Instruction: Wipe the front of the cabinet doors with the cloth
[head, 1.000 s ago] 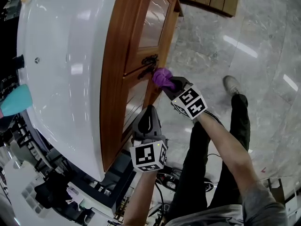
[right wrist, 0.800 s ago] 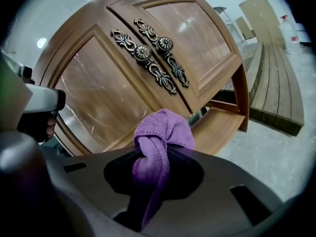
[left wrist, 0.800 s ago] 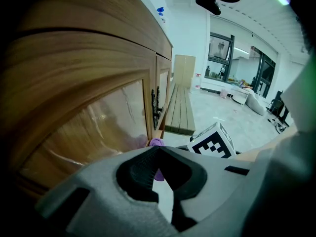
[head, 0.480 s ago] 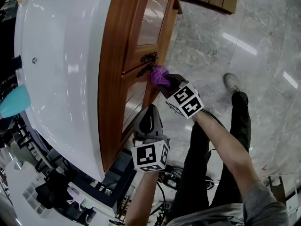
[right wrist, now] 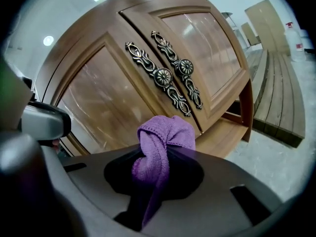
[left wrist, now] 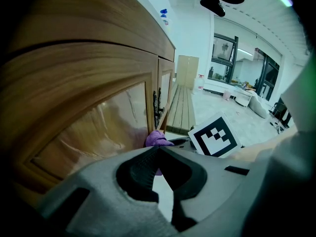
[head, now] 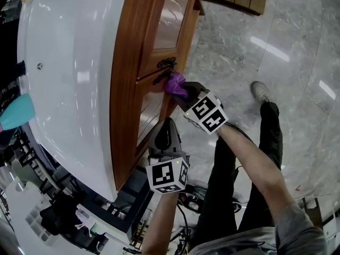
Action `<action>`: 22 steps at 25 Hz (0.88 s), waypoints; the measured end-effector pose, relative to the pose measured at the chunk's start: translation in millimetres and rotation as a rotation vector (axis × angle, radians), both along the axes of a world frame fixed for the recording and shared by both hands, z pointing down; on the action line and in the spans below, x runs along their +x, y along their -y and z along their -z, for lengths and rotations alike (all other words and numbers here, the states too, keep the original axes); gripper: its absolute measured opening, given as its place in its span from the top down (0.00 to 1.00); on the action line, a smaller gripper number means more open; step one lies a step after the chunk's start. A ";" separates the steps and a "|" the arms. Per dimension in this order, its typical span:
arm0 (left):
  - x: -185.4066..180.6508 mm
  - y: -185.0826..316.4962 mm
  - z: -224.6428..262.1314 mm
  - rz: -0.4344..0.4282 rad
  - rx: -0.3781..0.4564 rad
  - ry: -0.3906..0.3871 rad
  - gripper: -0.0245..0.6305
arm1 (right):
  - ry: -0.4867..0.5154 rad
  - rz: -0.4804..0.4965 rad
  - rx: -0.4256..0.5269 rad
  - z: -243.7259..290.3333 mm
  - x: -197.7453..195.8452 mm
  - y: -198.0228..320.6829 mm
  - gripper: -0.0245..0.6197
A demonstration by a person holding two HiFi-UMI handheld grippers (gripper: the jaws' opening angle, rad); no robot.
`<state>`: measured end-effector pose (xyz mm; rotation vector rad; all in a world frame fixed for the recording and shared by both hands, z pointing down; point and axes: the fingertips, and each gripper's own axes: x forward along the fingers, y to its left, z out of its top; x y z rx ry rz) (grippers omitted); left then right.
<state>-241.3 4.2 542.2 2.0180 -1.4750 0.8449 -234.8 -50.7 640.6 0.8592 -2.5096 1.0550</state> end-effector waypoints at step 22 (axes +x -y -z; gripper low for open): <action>-2.2 -12.2 28.5 0.029 0.024 0.021 0.95 | 0.045 0.038 0.080 57.6 -6.3 1.3 0.87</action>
